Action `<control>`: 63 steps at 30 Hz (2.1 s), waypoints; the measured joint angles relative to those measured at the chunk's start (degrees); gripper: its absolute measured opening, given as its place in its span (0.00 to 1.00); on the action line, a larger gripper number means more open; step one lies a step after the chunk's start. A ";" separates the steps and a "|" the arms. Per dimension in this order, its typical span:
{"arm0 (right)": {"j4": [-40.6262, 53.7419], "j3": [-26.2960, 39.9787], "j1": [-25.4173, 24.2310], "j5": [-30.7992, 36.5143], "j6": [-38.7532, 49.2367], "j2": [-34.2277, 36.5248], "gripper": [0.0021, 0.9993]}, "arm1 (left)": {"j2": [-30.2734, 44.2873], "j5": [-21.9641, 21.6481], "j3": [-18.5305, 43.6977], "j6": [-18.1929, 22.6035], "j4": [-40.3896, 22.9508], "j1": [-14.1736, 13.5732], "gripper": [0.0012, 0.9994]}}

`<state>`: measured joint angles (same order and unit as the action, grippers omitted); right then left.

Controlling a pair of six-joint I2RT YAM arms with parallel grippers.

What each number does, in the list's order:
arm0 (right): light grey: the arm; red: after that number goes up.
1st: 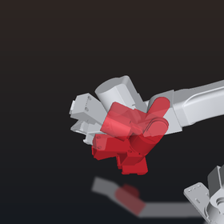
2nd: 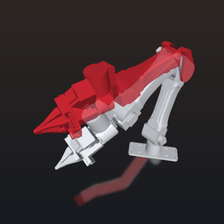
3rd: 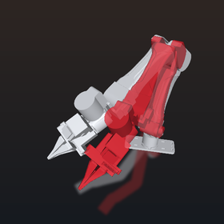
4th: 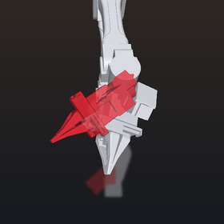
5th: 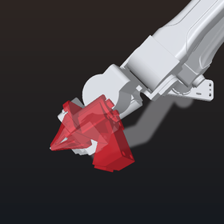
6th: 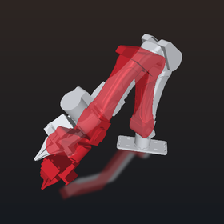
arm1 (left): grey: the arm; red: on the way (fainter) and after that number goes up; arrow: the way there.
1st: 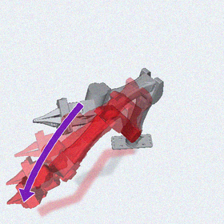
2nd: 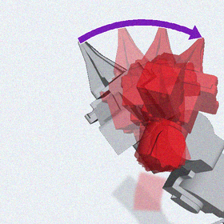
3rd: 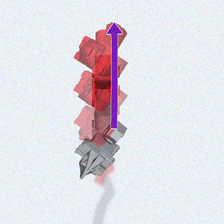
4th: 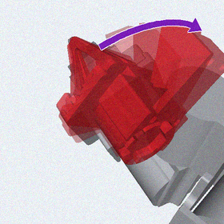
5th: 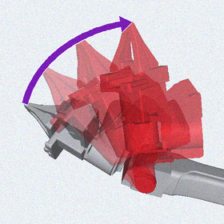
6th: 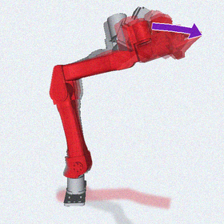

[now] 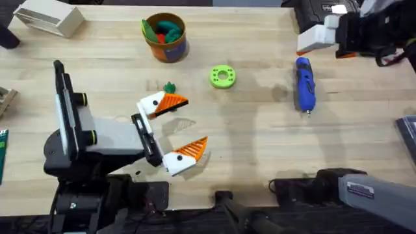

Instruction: Pick up the gripper from the table and insert it into the empty holder that is missing its gripper. Then pick up a screw, insert it into the mounting hole, and use the screwdriver to tighten it. Finally, clean up the table by picking up the vegetable and placing it into the bucket.

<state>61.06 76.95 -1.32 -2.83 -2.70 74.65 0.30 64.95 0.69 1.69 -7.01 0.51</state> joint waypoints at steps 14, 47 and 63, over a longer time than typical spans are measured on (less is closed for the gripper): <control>-0.78 0.00 0.00 0.00 -0.11 0.02 0.99 | 0.00 0.00 0.00 -0.09 0.00 0.00 0.50; -9.98 -1.81 -6.73 5.20 5.85 23.44 0.99 | 0.00 0.00 0.00 0.22 0.00 0.00 0.01; -13.74 -1.79 -7.06 6.53 6.14 33.75 0.99 | 0.01 0.00 0.00 0.22 0.00 0.00 0.01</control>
<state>47.32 75.16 -8.38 3.70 3.44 108.41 0.30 64.95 0.69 1.91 -7.01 0.51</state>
